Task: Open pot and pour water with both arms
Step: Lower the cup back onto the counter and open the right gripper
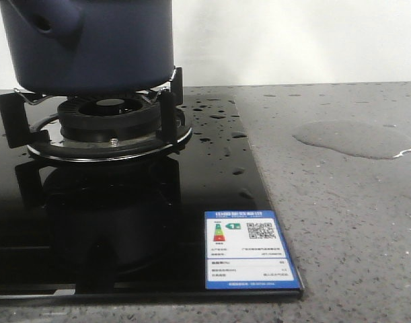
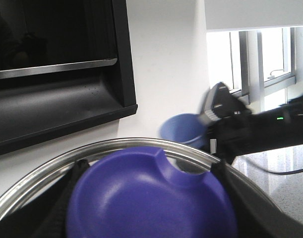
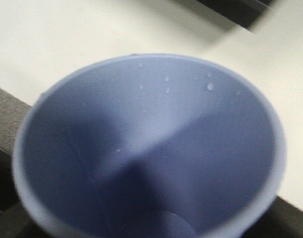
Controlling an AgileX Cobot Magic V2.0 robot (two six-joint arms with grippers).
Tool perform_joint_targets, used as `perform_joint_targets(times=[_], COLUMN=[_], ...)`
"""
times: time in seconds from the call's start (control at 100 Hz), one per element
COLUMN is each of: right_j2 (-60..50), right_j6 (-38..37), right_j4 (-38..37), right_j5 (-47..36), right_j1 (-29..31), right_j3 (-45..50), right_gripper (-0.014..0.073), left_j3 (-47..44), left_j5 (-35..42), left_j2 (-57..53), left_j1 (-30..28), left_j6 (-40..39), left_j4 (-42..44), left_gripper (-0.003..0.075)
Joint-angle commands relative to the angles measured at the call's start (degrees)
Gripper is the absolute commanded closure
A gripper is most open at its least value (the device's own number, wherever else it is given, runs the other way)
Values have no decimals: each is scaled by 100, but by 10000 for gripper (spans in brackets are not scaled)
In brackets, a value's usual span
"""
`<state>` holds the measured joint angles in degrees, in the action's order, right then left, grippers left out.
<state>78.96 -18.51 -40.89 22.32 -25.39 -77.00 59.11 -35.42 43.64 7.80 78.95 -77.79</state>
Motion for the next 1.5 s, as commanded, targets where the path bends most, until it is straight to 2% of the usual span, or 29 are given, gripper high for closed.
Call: perform_joint_targets(times=[0.0, 0.02, 0.19, 0.3, 0.44, 0.65, 0.74, 0.81, 0.94, 0.99, 1.2, 1.49], right_j2=[-804, -986, -1675, -1727, -1636, -1376, -1364, -1364, -1364, -1364, -1767, -3263], right_j6=[-297, -414, -701, -701, -701, -701, -701, -711, -711, -711, -721, -735], right_j4=[148, 148, 249, 362, 438, 438, 438, 478, 489, 498, 516, 525], right_j5=[-1387, -1856, -3684, -4411, -5165, -5403, -5509, -5674, -5829, -5794, -5842, -5817], right_j1=[570, 761, 1685, 2051, 2207, 2207, 2207, 2207, 2207, 2207, 2207, 2197], right_j3=[844, 1229, 3220, 4170, 4859, 4998, 4998, 4998, 4998, 4998, 4998, 4998], right_gripper=[361, 361, 361, 361, 360, 358, 326, 235, -20, -75, -60, -59], left_j3=[187, 187, 187, 187, 187, 187, 187, 187, 187, 187, 187, 187], left_j5=[161, 161, 161, 161, 108, -82, -82, -110, -159, -157, -157, -157], left_j2=[-22, -10, 11, 87, 204, 243, 243, 243, 243, 243, 243, 736], left_j1=[29, 29, 29, 29, 29, 29, 29, 29, 29, 29, 29, 29], left_j6=[-57, -57, -57, -57, -57, -57, -57, -57, -57, -57, -57, -57], left_j4=[-357, -357, -357, -357, -384, -381, -381, -381, -381, -381, -381, -506], left_gripper=[458, 458, 458, 458, 458, 458, 458, 458, 458, 458, 458, 458])
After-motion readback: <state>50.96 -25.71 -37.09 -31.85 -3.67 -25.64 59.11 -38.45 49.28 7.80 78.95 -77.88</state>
